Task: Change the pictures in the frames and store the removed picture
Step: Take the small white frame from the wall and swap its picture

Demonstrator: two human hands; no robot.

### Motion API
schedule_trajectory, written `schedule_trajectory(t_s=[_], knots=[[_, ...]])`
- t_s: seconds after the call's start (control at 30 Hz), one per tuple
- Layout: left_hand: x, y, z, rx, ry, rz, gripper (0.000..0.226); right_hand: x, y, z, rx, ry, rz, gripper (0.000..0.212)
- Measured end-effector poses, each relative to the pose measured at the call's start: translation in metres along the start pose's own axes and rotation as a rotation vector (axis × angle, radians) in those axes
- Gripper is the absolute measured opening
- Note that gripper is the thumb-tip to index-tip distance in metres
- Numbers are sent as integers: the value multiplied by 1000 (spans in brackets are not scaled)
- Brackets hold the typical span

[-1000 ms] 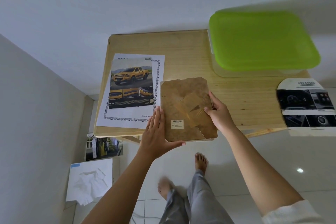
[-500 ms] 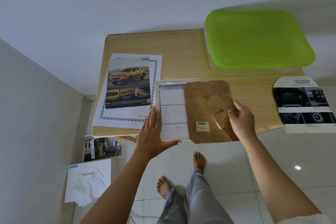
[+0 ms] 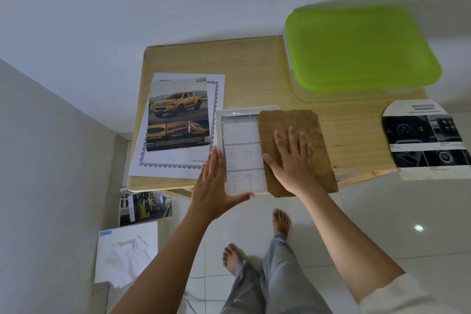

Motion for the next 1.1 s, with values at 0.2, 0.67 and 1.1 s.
schedule_trajectory(t_s=[0.2, 0.67, 1.1], knots=[[0, -1, -2, -5, 15, -10, 129, 48, -12, -10, 12, 92, -83, 75], [2, -3, 0, -33, -14, -26, 129, 71, -30, 9, 57, 131, -54, 71], [6, 1, 2, -47, -82, -9, 130, -32, -33, 68, -28, -236, 136, 69]])
Point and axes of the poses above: each hand's wrist, its own z-axis towards the middle knuckle, its own y-axis out of the palm, x = y × z, the point moved 6 cm from there along z, towards the middle knuckle, and after that the axes turned 7 degrees about z, right-handed, at the moved point
